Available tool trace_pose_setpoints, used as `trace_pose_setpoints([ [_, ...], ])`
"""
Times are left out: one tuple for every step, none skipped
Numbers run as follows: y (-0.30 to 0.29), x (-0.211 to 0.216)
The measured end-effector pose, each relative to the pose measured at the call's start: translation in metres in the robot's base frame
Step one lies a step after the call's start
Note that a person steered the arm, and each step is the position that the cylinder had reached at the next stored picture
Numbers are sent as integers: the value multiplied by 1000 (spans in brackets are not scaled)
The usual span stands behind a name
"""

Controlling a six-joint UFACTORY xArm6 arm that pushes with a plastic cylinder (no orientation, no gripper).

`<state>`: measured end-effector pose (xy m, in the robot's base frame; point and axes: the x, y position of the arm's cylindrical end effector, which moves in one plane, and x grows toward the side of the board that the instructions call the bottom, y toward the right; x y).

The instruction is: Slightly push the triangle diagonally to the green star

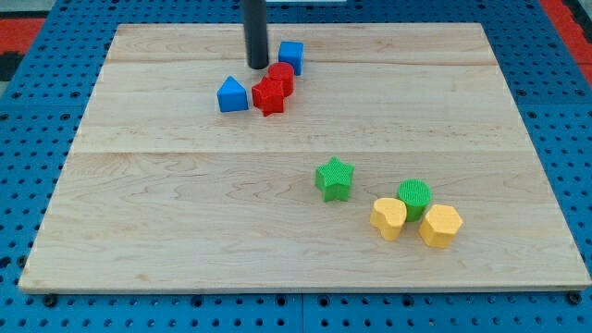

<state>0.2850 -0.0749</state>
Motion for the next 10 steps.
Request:
trace_pose_setpoints([
  [-6,44],
  [-9,74],
  [-3,81],
  [-17,81],
  [-30,61],
  [-10,58],
  [5,73],
  [6,95],
  [6,109],
  [-4,97],
])
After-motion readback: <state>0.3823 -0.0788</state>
